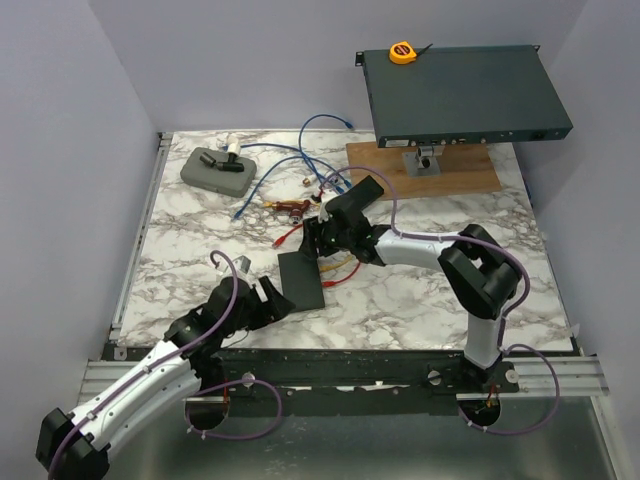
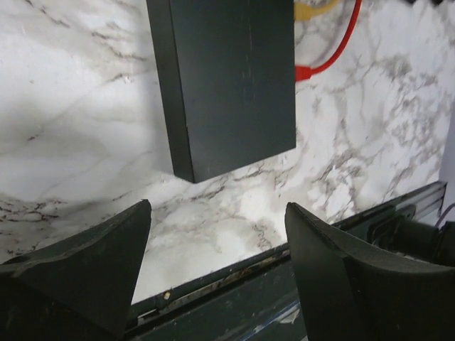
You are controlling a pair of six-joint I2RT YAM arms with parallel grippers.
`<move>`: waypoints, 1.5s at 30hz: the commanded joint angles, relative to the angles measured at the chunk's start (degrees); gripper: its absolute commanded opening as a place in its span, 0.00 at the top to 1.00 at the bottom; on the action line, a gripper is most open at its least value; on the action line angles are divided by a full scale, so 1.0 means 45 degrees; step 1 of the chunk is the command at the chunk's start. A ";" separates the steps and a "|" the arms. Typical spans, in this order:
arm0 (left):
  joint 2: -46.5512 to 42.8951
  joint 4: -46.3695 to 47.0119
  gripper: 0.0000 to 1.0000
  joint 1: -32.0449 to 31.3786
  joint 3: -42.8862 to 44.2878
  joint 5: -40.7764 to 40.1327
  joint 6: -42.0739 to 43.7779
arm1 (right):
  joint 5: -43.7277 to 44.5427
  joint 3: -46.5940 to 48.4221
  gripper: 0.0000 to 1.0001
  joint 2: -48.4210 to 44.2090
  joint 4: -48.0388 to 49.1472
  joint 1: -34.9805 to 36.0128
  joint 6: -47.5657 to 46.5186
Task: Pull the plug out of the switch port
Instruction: Move the switch port to the center of the board.
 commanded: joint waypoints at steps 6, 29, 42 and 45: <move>0.1566 -0.0440 0.27 -0.1411 0.0647 0.0868 0.1057 | -0.0915 0.1181 0.42 0.1240 0.0249 -0.0200 -0.1065; 0.5758 0.0997 0.37 -0.2225 0.1272 -0.0566 0.0519 | -0.1016 0.0429 0.40 0.1365 0.0160 -0.0217 -0.1512; 0.6824 0.2230 0.43 -0.1359 0.0740 -0.0163 0.0530 | -0.2030 -0.0466 0.55 0.1212 0.0197 -0.0218 -0.1192; 0.7264 0.2463 0.45 -0.0986 0.0828 -0.0097 0.0609 | -0.2062 -0.1179 0.56 0.0801 0.0496 -0.0218 -0.0569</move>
